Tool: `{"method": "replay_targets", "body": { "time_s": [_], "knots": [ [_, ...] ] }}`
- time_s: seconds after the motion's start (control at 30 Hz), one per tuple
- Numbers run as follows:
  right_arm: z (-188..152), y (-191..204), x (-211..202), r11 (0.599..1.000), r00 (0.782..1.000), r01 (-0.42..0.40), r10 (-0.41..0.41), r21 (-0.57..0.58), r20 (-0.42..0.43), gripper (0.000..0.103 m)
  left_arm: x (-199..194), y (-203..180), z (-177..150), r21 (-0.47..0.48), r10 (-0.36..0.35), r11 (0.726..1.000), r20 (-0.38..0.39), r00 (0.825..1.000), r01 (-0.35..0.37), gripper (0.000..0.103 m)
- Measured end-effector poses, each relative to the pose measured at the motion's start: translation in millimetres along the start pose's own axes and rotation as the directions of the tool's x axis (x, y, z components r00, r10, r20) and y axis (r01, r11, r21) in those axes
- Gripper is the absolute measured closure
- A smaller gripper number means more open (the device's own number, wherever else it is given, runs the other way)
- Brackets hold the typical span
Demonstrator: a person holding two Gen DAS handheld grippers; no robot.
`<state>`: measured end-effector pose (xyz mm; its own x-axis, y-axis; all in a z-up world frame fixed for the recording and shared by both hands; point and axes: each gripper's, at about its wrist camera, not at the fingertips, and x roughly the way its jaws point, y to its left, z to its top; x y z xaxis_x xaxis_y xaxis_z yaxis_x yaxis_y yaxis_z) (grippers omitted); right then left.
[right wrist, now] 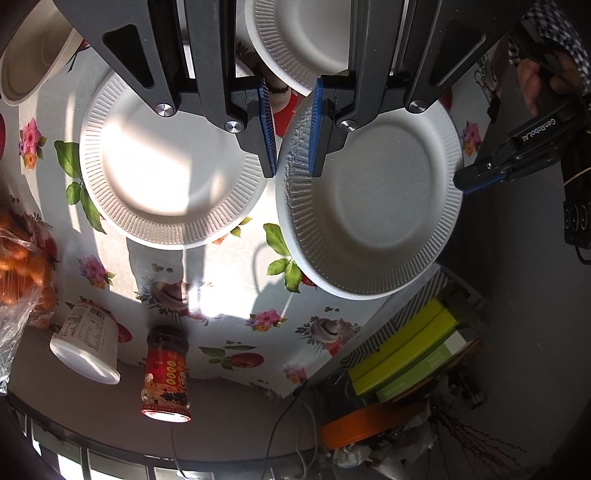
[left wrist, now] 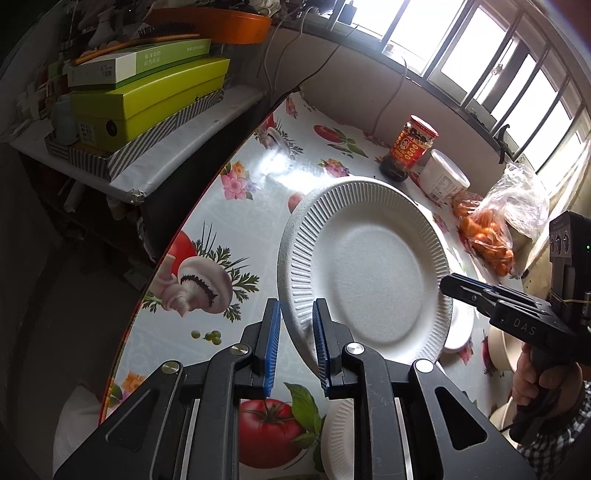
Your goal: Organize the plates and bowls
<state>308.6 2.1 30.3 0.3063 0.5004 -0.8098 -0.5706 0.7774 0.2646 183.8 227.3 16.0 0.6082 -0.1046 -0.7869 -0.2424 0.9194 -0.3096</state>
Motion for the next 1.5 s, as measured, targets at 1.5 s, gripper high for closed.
{"method": "replay_targets", "body": {
  "time_s": [1.5],
  "knots": [
    [-135, -23, -45, 0.993, 0.998, 0.003, 0.005, 0.12, -0.069, 0.085, 3, -39, -91, 0.115, -0.043, 0.992, -0.133, 0.99, 0.059, 0.084]
  ]
}}
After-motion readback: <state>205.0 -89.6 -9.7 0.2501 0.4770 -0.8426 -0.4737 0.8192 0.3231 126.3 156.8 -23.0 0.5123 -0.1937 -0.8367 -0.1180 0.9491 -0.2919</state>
